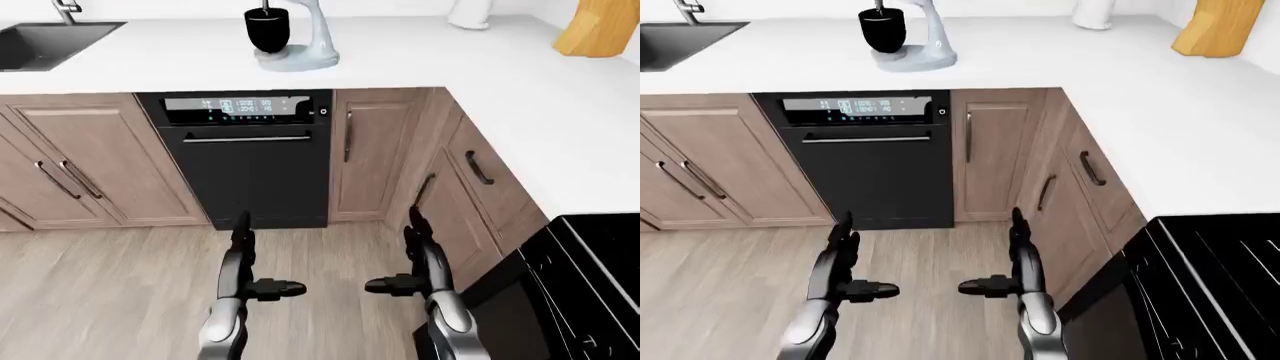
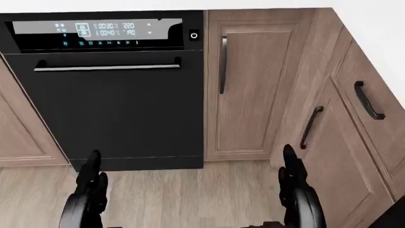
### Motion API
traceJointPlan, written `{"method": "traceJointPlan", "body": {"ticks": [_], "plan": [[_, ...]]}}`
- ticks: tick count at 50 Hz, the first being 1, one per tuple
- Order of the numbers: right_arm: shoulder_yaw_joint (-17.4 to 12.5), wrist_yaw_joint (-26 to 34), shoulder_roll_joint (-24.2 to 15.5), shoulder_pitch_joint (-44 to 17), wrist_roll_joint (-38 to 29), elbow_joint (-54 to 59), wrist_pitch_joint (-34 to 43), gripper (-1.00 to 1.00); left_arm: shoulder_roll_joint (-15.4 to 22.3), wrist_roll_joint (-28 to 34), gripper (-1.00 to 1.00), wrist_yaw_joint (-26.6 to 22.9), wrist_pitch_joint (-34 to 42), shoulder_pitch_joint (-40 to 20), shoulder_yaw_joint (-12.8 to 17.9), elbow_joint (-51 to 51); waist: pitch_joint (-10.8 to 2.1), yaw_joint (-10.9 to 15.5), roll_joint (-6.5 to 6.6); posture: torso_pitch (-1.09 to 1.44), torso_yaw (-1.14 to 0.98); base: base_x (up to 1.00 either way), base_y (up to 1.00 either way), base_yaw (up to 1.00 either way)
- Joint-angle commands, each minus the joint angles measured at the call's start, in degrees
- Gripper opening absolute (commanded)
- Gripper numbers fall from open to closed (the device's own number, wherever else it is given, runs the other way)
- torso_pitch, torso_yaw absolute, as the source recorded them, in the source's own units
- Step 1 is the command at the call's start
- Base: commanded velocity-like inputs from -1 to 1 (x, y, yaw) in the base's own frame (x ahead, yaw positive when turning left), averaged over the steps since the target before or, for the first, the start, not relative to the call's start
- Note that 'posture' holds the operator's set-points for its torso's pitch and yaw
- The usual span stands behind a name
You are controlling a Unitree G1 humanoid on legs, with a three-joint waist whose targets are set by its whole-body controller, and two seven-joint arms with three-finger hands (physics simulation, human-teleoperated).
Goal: Open the stand mixer head.
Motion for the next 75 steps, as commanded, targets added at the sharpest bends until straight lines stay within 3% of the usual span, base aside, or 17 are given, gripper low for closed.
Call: {"method": "traceJointPlan", "body": {"ticks": [1, 3, 5, 8, 19, 25, 31, 45, 56, 59, 62, 65, 66, 68, 70, 73, 75], "plan": [[-0.05, 1.35, -0.14, -1.69, 1.78, -6.77, -3.03, 1.0, 0.13, -1.08, 1.0, -0.29, -3.45, -1.79, 0.46, -4.57, -0.05, -0.12, -0.45, 0.0, 0.0, 0.0, 0.0, 0.0], [-0.12, 1.52, -0.06, -1.56, 2.35, -7.39, -3.0, 1.0, 0.03, -1.34, 1.0, -0.65, -3.18, -1.42, 0.11, -5.12, -3.59, 0.45, -0.08, 0.0, 0.0, 0.0, 0.0, 0.0], [-0.16, 1.76, -0.15, -1.75, 2.59, -7.64, -2.74, 1.0, -0.01, -1.36, 1.0, -0.78, -3.32, -1.32, -0.05, -5.1, -0.95, 0.36, -0.34, 0.0, 0.0, 0.0, 0.0, 0.0], [-0.11, 2.3, -0.2, -1.65, 3.03, -7.89, -2.64, 1.0, 0.04, -1.51, 1.0, -0.75, -3.63, -1.54, 0.12, -4.54, -4.29, 0.42, -0.4, 0.0, 0.0, 0.0, 0.0, 0.0], [0.59, 6.78, -0.54, -2.14, 2.96, -8.39, -15.45, 1.0, 0.27, -0.62, 1.0, -1.66, -17.77, -2.79, 0.15, -4.0, -5.02, 0.32, -0.21, 0.0, 0.0, 0.0, 0.0, 0.0], [1.07, 11.35, -0.18, -2.03, 6.63, -16.68, -26.0, 1.0, -1.03, -9.4, 1.0, -3.03, -20.15, -2.33, -0.07, -14.55, -5.42, 0.28, -0.25, 0.0, 0.0, 0.0, 0.0, 0.0], [1.3, 10.91, -0.26, -2.4, 7.25, -23.67, -26.35, 1.0, -1.23, -15.93, 1.0, -2.14, -20.28, -2.41, -0.13, -24.66, -5.52, 0.12, -0.07, 0.0, 0.0, 0.0, 0.0, 0.0], [0.19, 1.13, -1.82, -18.34, 11.85, -53.0, 4.29, 1.0, 1.76, -20.77, 1.0, 10.56, -5.49, -15.53, 4.21, -46.4, -4.46, 0.33, -0.06, 0.0, 0.0, 0.0, 0.0, 0.0], [-0.4, -0.01, -2.61, -20.71, 12.42, -54.51, 6.46, 1.0, 3.41, -21.43, 1.0, 12.57, -5.34, -17.47, 5.2, -45.72, -4.26, 0.22, 0.53, 0.0, 0.0, 0.0, 0.02, 0.0], [-0.07, 0.71, -2.75, -19.88, 11.92, -54.3, 6.04, 1.0, 3.52, -21.26, 1.0, 12.46, -5.32, -17.05, 5.19, -46.02, -3.07, 0.1, -3.29, 0.0, 0.0, 0.0, 0.96, 0.0], [-0.01, 0.93, -2.43, -19.81, 11.74, -54.59, 5.83, 1.0, 3.52, -20.93, 1.0, 12.47, -5.34, -17.23, 5.21, -45.91, -2.39, -0.47, -4.16, 0.0, 0.0, 0.0, 0.67, 0.0], [-0.09, 0.95, -2.37, -19.74, 11.83, -54.48, 5.52, 1.0, 3.53, -20.86, 1.0, 12.42, -5.32, -17.07, 5.25, -46.01, -1.71, -1.85, 1.3, 0.0, 0.0, 0.0, 0.0, 0.0], [-0.03, 0.92, -2.38, -19.72, 11.72, -54.44, 5.54, 1.0, 3.57, -20.91, 1.0, 12.52, -5.3, -17.2, 5.42, -45.9, -2.18, -2.02, 4.86, 0.0, 0.0, 0.0, 1.0, 0.0], [0.32, 1.7, -2.37, -19.16, 11.14, -53.95, 4.89, 1.0, 3.55, -20.73, 1.0, 12.43, -5.66, -17.1, 5.41, -45.61, -1.31, -0.99, 0.9, 0.0, 0.0, 0.0, 1.0, 0.0], [0.46, 2.04, -2.27, -19.0, 10.85, -53.8, 4.58, 1.0, 3.39, -20.52, 1.0, 12.14, -6.15, -16.74, 5.19, -45.2, -0.87, -0.49, 1.55, 0.0, 0.0, 0.0, 0.39, 0.0], [0.52, 2.24, -2.08, -18.97, 11.09, -54.06, 4.85, 1.0, 3.45, -20.34, 1.0, 12.11, -6.14, -16.97, 5.26, -45.04, -3.74, -0.32, 4.68, 0.0, 0.0, 0.0, 0.23, 0.0], [0.77, 2.64, -2.07, -18.68, 10.38, -53.8, 4.39, 1.0, 3.43, -20.32, 1.0, 12.13, -6.13, -16.87, 5.23, -45.18, -1.4, -0.4, 1.03, 0.0, 0.0, 0.0, 1.0, 0.0]]}}
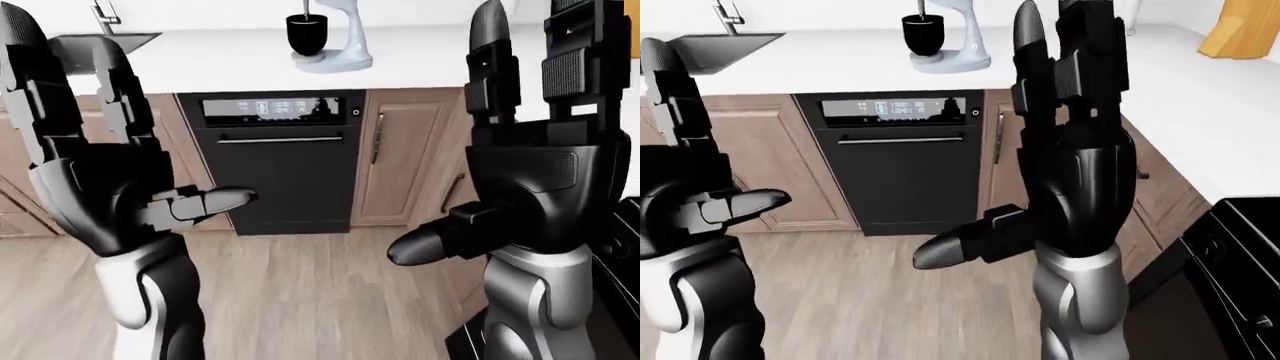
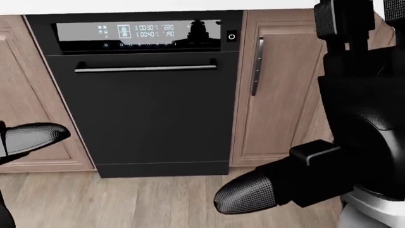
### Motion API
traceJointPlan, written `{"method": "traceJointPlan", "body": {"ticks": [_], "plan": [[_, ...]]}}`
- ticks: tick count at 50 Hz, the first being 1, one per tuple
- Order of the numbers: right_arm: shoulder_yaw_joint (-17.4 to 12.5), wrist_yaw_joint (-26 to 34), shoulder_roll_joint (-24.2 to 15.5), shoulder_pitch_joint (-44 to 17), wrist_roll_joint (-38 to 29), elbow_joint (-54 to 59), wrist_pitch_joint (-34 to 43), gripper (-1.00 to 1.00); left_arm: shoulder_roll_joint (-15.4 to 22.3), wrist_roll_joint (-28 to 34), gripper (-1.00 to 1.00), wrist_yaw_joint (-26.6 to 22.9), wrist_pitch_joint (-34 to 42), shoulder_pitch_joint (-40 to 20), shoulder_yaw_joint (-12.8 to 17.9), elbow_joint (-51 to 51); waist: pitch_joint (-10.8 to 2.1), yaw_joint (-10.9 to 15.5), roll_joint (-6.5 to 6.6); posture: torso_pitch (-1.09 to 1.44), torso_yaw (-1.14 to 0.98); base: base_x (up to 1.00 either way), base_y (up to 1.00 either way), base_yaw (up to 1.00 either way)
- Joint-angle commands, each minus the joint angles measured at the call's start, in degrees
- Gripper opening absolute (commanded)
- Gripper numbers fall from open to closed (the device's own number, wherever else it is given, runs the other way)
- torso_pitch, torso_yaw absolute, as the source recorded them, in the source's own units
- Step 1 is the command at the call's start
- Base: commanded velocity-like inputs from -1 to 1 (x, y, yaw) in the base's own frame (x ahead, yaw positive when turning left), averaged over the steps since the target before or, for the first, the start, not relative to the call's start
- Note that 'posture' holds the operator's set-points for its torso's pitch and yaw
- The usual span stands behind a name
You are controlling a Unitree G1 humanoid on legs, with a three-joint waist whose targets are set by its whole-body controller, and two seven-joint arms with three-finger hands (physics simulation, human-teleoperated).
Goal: Open the stand mixer head.
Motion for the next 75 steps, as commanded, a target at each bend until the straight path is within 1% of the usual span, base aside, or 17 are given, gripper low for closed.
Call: {"method": "traceJointPlan", "body": {"ticks": [1, 7, 10, 14, 23, 28, 30, 39, 41, 48, 50, 57, 61, 66, 68, 74, 75], "plan": [[-0.59, 0.12, 0.09, -0.45, 0.15, -1.66, -1.83, 1.0, 0.1, 0.47, 1.0, -0.76, -1.44, -0.77, -0.57, -2.13, 0.37, -0.09, -0.83, 0.0, 0.0, 0.0, 0.88, 0.0], [-0.8, -0.08, 0.08, -0.31, 0.62, -2.18, -1.44, 1.0, 0.04, 0.63, 1.0, -0.75, -1.28, -0.69, -0.48, -2.42, -2.65, 0.44, 0.15, 0.0, 0.0, 0.0, 0.1, 0.0], [-0.41, 0.39, 0.03, 0.42, -0.51, -1.37, -2.02, 1.0, -0.1, 0.79, 1.0, -0.95, -1.59, -0.31, -0.59, -2.22, -0.52, 0.25, -6.13, 0.0, 0.0, 0.0, 0.74, 0.0], [0.09, 1.69, 0.25, 1.45, -3.83, 0.37, -4.1, 1.0, -0.07, 1.01, 1.0, -1.0, -1.9, -0.36, -0.46, -1.76, -1.97, -0.65, 2.32, 0.0, 0.0, 0.0, 0.0, 0.0], [-0.12, 1.85, 0.69, 1.01, -1.24, -0.81, -2.75, 1.0, -0.16, 1.32, 1.0, -1.19, -2.28, -0.4, -0.64, -1.18, -3.07, 0.56, -1.02, 0.0, 0.0, 0.03, 0.0, 0.0], [0.28, 2.13, 0.28, 1.32, -2.43, -0.66, -2.61, 1.0, -0.22, 1.36, 1.0, -1.08, -2.13, -0.29, -0.72, -1.45, 2.67, 0.43, -0.28, 0.0, 0.0, 0.8, -0.03, 0.0], [0.54, 2.35, 0.52, 1.36, -2.88, -0.78, -2.52, 1.0, -0.13, 1.36, 1.0, -1.16, -2.23, -0.43, -0.58, -1.14, -1.93, 0.55, 0.84, 0.0, 0.0, 0.0, 0.0, 0.0], [0.67, 3.42, 0.91, 0.68, -0.55, -0.97, -0.17, 1.0, 0.28, 1.14, 1.0, -1.1, -3.3, -1.14, -0.06, 0.83, -3.13, 0.65, -0.43, 0.0, 0.0, 0.07, 0.0, 0.0], [0.92, 3.5, 0.72, 0.98, -1.06, -0.88, -0.17, 1.0, 0.31, 1.15, 1.0, -0.99, -3.22, -1.14, -0.08, 0.64, 2.93, 0.79, 0.04, 0.0, 0.0, 1.0, 0.0, 0.0], [1.21, 3.94, 1.19, 1.35, -1.48, -1.03, -0.37, 1.0, 0.27, 1.03, 1.0, -1.12, -3.47, -0.89, -0.06, 0.76, -3.86, -0.68, 2.22, 0.0, 0.0, 0.24, 0.0, 0.0], [1.12, 3.88, 0.95, 1.12, -1.41, -0.93, 0.27, 1.0, 0.28, 0.93, 1.0, -1.09, -3.53, -0.94, 0.04, 0.88, 2.67, -0.25, 1.01, 0.0, 0.0, 1.0, 0.0, 0.0], [1.43, 4.32, 1.39, 1.44, -1.5, -1.17, -0.23, 1.0, 0.35, 0.85, 1.0, -1.02, -3.58, -0.87, 0.07, 0.82, -2.59, 0.97, -1.3, 0.0, 0.0, 0.32, 0.0, 0.0], [1.68, 4.19, 1.06, 1.35, -2.89, -0.77, -0.28, 1.0, 0.38, 0.9, 1.0, -0.93, -3.41, -1.06, 0.03, 0.77, 3.16, -0.14, -0.46, 0.0, 0.0, 0.75, 0.0, 0.0], [1.59, 4.63, 1.36, 1.71, -0.99, -1.73, 0.17, 1.0, 0.37, 0.99, 1.0, -0.97, -3.49, -0.86, 0.11, 0.71, -4.0, 0.22, 1.65, 0.0, 0.0, 0.08, 0.0, 0.0], [1.85, 4.62, 1.17, 1.87, -1.9, -1.53, 0.18, 1.0, 0.3, 0.96, 1.0, -1.05, -3.47, -0.59, 0.02, 0.51, 2.77, 0.55, 1.06, 0.0, 0.0, 1.0, -0.06, 0.0], [1.88, 4.94, 1.46, 1.75, -1.78, -1.37, 0.62, 1.0, 0.27, 0.83, 1.0, -1.12, -3.85, -0.71, 0.1, 1.13, -2.37, 1.05, -0.27, 0.0, 0.0, 0.32, 0.0, 0.0], [1.94, 4.91, 1.44, 1.8, -1.84, -1.4, 0.59, 1.0, 0.27, 0.86, 1.0, -1.14, -3.9, -0.69, 0.1, 1.16, 1.6, 1.44, -2.93, 0.0, 0.0, 1.0, 0.0, 0.0]]}}
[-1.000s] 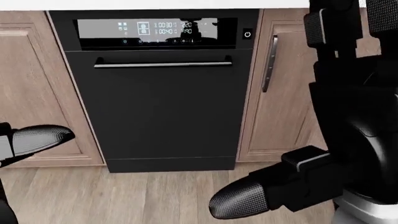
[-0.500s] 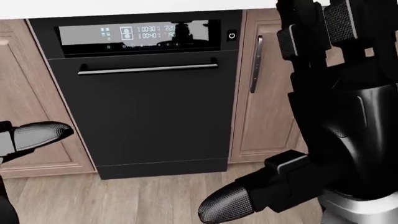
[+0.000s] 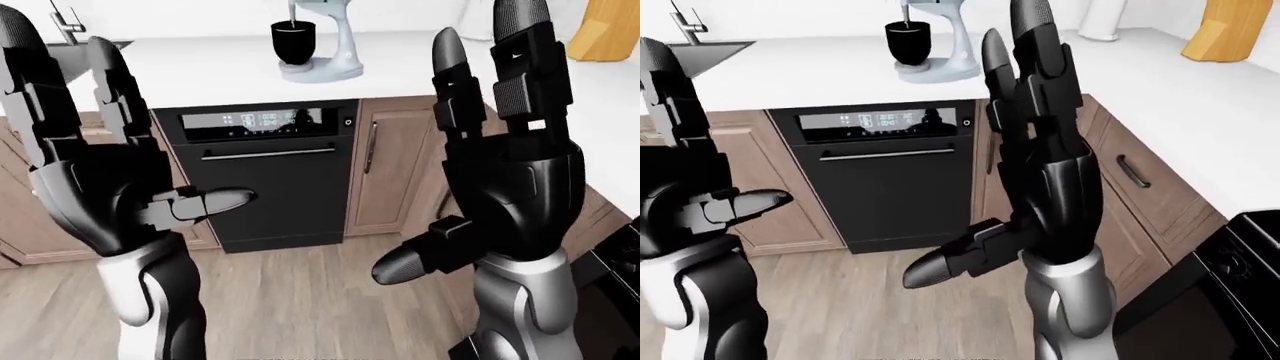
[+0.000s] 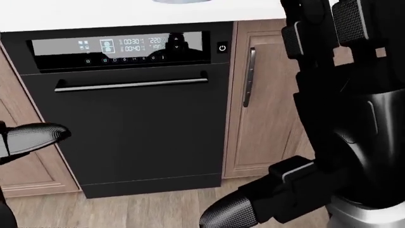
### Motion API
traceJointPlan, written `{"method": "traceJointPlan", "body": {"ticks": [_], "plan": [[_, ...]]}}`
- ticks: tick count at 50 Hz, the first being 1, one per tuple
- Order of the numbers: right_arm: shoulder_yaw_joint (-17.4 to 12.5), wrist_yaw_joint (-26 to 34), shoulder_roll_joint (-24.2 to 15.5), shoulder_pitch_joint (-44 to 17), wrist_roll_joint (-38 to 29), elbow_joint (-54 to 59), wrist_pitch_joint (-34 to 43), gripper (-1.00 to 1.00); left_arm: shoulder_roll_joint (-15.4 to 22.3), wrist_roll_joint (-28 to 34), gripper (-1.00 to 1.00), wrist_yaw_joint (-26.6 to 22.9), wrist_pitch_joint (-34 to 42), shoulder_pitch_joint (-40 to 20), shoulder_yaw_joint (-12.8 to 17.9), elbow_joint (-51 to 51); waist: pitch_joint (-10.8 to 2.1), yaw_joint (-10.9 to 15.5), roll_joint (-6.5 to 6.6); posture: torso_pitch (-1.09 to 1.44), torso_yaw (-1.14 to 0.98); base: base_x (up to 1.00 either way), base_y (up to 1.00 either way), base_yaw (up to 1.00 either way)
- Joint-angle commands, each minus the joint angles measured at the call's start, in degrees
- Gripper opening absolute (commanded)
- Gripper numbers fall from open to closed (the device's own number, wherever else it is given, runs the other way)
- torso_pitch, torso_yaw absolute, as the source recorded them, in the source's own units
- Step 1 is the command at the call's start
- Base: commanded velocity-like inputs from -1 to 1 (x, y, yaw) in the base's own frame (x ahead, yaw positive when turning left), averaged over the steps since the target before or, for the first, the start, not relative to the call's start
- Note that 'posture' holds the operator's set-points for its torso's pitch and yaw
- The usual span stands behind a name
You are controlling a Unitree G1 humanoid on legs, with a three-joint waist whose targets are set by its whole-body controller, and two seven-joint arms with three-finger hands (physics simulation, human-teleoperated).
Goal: Open the stand mixer head.
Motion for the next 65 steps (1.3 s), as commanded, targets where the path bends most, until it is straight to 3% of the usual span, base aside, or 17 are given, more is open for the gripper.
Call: {"method": "traceJointPlan", "body": {"ticks": [1, 6, 8, 12, 17, 18, 23, 25, 29, 33, 39, 41, 52, 54, 62, 63, 65], "plan": [[-0.12, -0.11, -0.22, -0.77, -0.21, -1.24, -1.31, 1.0, 0.12, -0.01, 1.0, -0.23, -0.56, -0.68, 0.04, -1.02, 1.47, -0.2, -0.21, 0.0, 0.0, 1.0, 0.0, 0.0], [-0.24, 0.02, -0.04, -0.59, 0.31, -1.25, -0.87, 1.0, 0.14, 0.04, 1.0, -0.28, -0.64, -0.6, 0.02, -0.94, -4.65, -0.9, 2.07, 0.0, 0.0, 0.09, 0.0, 0.0], [-0.09, 0.21, -0.24, -0.43, -0.18, -1.25, -1.3, 1.0, 0.11, 0.13, 1.0, -0.28, -0.55, -0.56, -0.07, -1.12, 0.79, -1.74, 3.5, 0.0, 0.0, 1.0, -0.02, 0.0], [0.26, 0.34, -0.06, -0.02, -0.96, -1.17, -1.31, 1.0, 0.04, 0.22, 1.0, -0.4, -0.65, -0.45, -0.13, -1.09, -4.36, -2.42, 4.39, 0.0, 0.0, 0.15, 0.0, 0.0], [0.29, 0.07, -0.18, -0.36, -1.49, -1.2, -1.22, 1.0, 0.08, 0.12, 1.0, -0.37, -0.76, -0.57, -0.03, -0.82, 0.38, -1.32, 5.01, 0.0, 0.0, 0.62, -0.05, 0.0], [0.29, 0.15, -0.17, -0.33, -1.78, -1.06, -1.26, 1.0, 0.12, 0.09, 1.0, -0.34, -0.73, -0.66, 0.02, -0.83, -3.22, -2.12, 5.42, 0.0, 0.0, 0.0, 0.0, 0.0], [-0.32, 0.27, -0.03, -0.68, 0.57, -1.94, 0.1, 1.0, 0.17, 0.13, 1.0, -0.35, -0.83, -0.8, 0.03, -0.6, -4.18, -1.07, 1.19, 0.0, 0.0, 0.21, 0.0, 0.0], [-0.32, 0.15, -0.12, -0.7, 0.17, -1.62, -0.9, 1.0, 0.23, 0.1, 1.0, -0.35, -0.8, -0.91, 0.07, -0.55, 1.51, -1.05, 1.58, 0.0, 0.0, 1.0, 0.0, 0.0], [-0.21, 0.1, -0.22, -0.9, -0.61, -1.13, -0.79, 1.0, 0.34, 0.12, 1.0, -0.31, -0.93, -1.13, 0.18, -0.2, -4.16, -0.98, 1.27, 0.0, 0.0, 0.1, 0.0, 0.0], [-0.28, 0.1, -0.33, -1.02, -0.23, -1.32, -0.74, 1.0, 0.4, 0.0, 1.0, -0.3, -0.93, -1.14, 0.23, -0.23, -0.06, -2.57, 1.51, 0.0, 0.0, 0.75, 0.0, 0.0], [-0.19, 0.39, 0.07, -0.93, 0.24, -1.31, -0.58, 1.0, 0.42, -0.19, 1.0, -0.42, -1.4, -0.97, 0.45, 0.24, -4.5, -2.25, 5.92, 0.0, 0.0, 0.12, 0.0, 0.0], [-0.13, 0.27, -0.11, -1.02, 0.28, -1.2, -0.43, 1.0, 0.43, -0.23, 1.0, -0.38, -1.41, -0.86, 0.46, 0.17, 0.55, -1.96, 4.64, 0.0, 0.0, 1.0, -0.01, 0.0], [-0.13, 0.14, 0.19, -1.04, 0.26, -1.38, 0.0, 1.0, 0.41, -0.29, 1.0, -0.3, -1.41, -0.5, 0.49, -0.18, -5.02, -0.82, 1.91, 0.0, 0.0, 0.17, -0.02, 0.0], [0.26, 0.09, -0.09, -0.91, -0.9, -1.13, -0.69, 1.0, 0.42, -0.27, 1.0, -0.31, -1.4, -0.58, 0.49, -0.11, 1.44, -1.73, 4.34, 0.0, 0.0, 1.0, -0.32, 0.0], [-0.11, 0.08, 0.06, -0.96, -0.5, -0.93, -0.39, 1.0, 0.28, -0.01, 1.0, -0.42, -1.6, -0.52, 0.3, 0.15, -5.31, -1.64, 2.44, 0.0, 0.0, 0.25, -0.04, 0.0], [0.09, 0.08, -0.13, -0.84, -1.36, -0.64, -0.89, 1.0, 0.27, 0.0, 1.0, -0.4, -1.6, -0.46, 0.32, 0.14, -0.3, -2.26, 4.41, 0.0, 0.0, 1.0, -0.25, 0.0], [0.32, -0.12, -0.12, -0.75, -2.68, -0.29, -1.37, 1.0, 0.3, 0.0, 1.0, -0.34, -1.45, -0.46, 0.34, -0.04, 1.02, -1.68, 3.49, 0.0, 0.0, 0.45, -0.04, 0.0]]}}
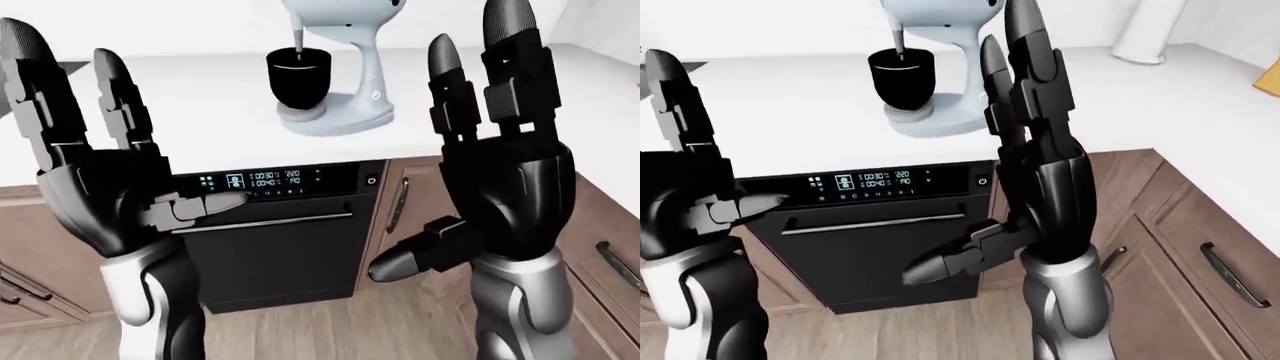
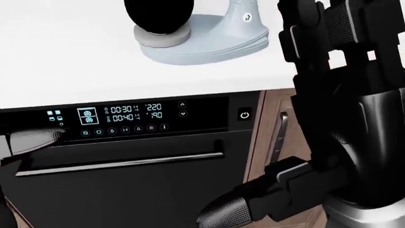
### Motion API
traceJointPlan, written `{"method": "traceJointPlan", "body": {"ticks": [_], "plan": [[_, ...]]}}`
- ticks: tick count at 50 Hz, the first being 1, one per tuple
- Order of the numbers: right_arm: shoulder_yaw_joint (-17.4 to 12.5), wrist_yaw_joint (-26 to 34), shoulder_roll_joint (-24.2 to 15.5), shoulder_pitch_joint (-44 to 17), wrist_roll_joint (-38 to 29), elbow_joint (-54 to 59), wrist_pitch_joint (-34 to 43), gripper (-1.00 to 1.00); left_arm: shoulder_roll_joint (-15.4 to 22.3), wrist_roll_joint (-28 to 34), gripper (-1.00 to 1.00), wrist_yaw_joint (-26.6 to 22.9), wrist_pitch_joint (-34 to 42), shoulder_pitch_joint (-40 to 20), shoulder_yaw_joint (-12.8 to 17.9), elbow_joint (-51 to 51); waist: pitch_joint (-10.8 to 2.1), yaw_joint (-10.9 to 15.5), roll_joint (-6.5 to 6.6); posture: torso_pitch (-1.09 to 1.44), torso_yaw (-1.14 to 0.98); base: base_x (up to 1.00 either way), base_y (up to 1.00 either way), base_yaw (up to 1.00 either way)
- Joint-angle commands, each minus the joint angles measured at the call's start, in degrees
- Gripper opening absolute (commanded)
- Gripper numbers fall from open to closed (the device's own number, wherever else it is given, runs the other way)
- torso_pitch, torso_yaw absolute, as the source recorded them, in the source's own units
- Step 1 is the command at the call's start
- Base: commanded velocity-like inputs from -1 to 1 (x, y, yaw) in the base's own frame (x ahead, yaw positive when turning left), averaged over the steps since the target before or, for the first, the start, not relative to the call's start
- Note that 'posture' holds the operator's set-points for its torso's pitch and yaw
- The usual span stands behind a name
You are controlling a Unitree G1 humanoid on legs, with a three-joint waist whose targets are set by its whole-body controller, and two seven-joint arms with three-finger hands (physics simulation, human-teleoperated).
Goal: Open the stand mixer head.
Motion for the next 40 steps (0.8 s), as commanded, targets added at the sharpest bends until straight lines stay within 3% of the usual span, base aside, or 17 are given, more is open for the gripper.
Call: {"method": "traceJointPlan", "body": {"ticks": [1, 2, 6, 8, 10, 11, 15, 16, 18, 19, 22, 25, 26, 31, 34, 37, 40], "plan": [[-0.31, -0.15, -0.19, -1.24, -0.99, -0.61, -1.53, 1.0, 0.19, 0.1, 1.0, -0.19, -0.81, -1.65, -0.09, -1.4, -2.39, -0.47, -0.05, 0.0, 0.0, 0.0, 0.0, 0.0], [-0.31, -0.12, -0.15, -1.19, -1.04, -0.6, -1.38, 1.0, 0.19, 0.09, 1.0, -0.21, -0.87, -1.67, -0.07, -1.3, -3.8, -0.06, 0.09, 0.0, 0.0, 0.0, 0.0, 0.0], [-0.66, -0.23, 0.14, -1.48, 0.96, -1.24, -0.68, 1.0, 0.2, 0.03, 1.0, -0.26, -0.98, -1.55, 0.04, -1.17, -3.24, 0.42, -2.48, 0.0, 0.0, 0.11, 0.0, 0.0], [-0.48, -0.38, -0.11, -1.43, 0.01, -0.77, -0.98, 1.0, 0.2, 0.01, 1.0, -0.15, -0.94, -1.62, 0.03, -1.17, 0.78, -1.52, -1.15, 0.0, 0.0, 1.0, -0.07, 0.0], [-0.33, -0.43, -0.08, -1.44, -0.64, -0.47, -1.44, 1.0, 0.18, 0.09, 1.0, -0.22, -1.09, -1.5, -0.02, -1.09, 0.98, -1.69, -0.15, 0.0, 0.0, 0.4, 0.0, 0.0], [-0.3, -0.52, -0.04, -1.37, -1.03, -0.36, -1.6, 1.0, 0.18, 0.09, 1.0, -0.22, -1.09, -1.5, -0.02, -1.1, -1.73, -1.71, -0.57, 0.0, 0.0, 0.0, 0.0, 0.0], [-0.72, -0.35, 0.13, -1.37, 1.03, -1.01, -1.06, 1.0, 0.16, 0.18, 1.0, -0.21, -1.07, -1.5, -0.1, -1.11, -2.82, -0.39, 3.84, 0.0, 0.0, 0.11, 0.0, 0.0], [-0.76, -0.46, -0.03, -1.42, 0.83, -0.82, -1.03, 1.0, 0.16, 0.14, 1.0, -0.18, -1.04, -1.51, -0.07, -1.12, -0.17, 0.18, 2.75, 0.0, 0.0, 1.0, -0.08, 0.0], [-0.48, -0.69, -0.11, -1.39, -0.47, -0.3, -1.75, 1.0, 0.15, 0.2, 1.0, -0.19, -1.03, -1.53, -0.1, -1.12, 2.57, 0.65, 2.08, 0.0, 0.0, 0.5, -0.04, 0.0], [-0.41, -0.65, -0.14, -1.34, -0.74, -0.21, -1.7, 1.0, 0.15, 0.24, 1.0, -0.2, -1.03, -1.53, -0.12, -1.13, -1.5, 0.11, 2.34, 0.0, 0.0, 0.0, 0.0, 0.0], [-0.72, -0.64, -0.15, -1.6, -0.74, -0.24, -1.56, 1.0, 0.18, 0.23, 1.0, -0.16, -1.03, -1.53, -0.03, -1.13, -1.12, 0.43, 1.26, 0.0, 0.0, 0.0, 0.0, 0.0], [-0.93, -0.92, -0.05, -1.75, -0.02, -0.56, -1.09, 1.0, 0.25, 0.2, 1.0, -0.12, -0.84, -1.67, 0.0, -1.26, -1.85, 0.61, -3.14, 0.0, 0.0, 0.0, 0.0, 0.0], [-1.07, -1.06, -0.07, -1.85, 0.22, -0.57, -0.93, 1.0, 0.23, 0.24, 1.0, -0.12, -0.85, -1.63, -0.04, -1.3, -1.87, 0.7, -0.93, 0.0, 0.0, 0.0, 0.0, 0.0], [-1.03, -1.22, -0.24, -1.71, 0.34, -0.51, -0.6, 1.0, 0.24, 0.34, 1.0, -0.13, -0.76, -1.74, -0.1, -1.34, -3.64, 0.08, -0.91, 0.0, 0.0, 0.0, -0.03, 0.0], [-0.92, -1.11, -0.36, -1.75, 0.17, -0.38, -0.52, 1.0, 0.25, 0.31, 1.0, -0.12, -0.82, -1.76, -0.02, -1.24, -2.36, 0.05, 1.09, 0.0, 0.0, 0.0, -0.12, 0.0], [-0.8, -1.07, -0.25, -1.7, 0.1, -0.23, -0.04, 1.0, 0.36, 0.22, 1.0, -0.11, -0.82, -1.93, 0.1, -1.14, -1.4, -0.07, 4.85, 0.0, 0.0, -0.07, -0.7, 0.0], [-0.77, -1.12, -0.03, -2.06, -0.09, -0.06, -0.72, 1.0, 0.43, 0.01, 1.0, -0.18, -1.05, -2.02, 0.27, -0.73, -2.66, -0.13, 4.74, 0.0, 0.0, -0.08, -0.85, 0.0]]}}
